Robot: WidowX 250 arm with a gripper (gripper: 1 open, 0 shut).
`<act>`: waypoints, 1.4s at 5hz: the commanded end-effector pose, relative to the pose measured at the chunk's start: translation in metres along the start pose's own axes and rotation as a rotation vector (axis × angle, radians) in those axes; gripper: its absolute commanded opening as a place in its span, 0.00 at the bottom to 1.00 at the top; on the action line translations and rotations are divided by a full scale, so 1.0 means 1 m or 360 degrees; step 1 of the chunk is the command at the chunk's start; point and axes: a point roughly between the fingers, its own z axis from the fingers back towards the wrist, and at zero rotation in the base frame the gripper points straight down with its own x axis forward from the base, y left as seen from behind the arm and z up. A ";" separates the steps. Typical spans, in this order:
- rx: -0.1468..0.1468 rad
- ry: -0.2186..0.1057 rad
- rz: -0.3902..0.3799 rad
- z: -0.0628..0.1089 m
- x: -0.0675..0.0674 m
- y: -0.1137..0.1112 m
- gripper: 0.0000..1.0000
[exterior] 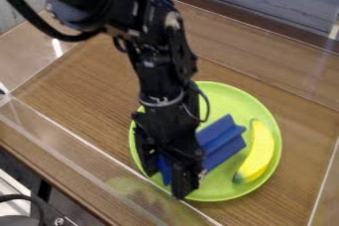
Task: Remove the blue object from inside the green plate and put it on the table
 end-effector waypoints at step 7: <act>0.0006 -0.0147 0.0250 -0.011 0.006 -0.002 0.00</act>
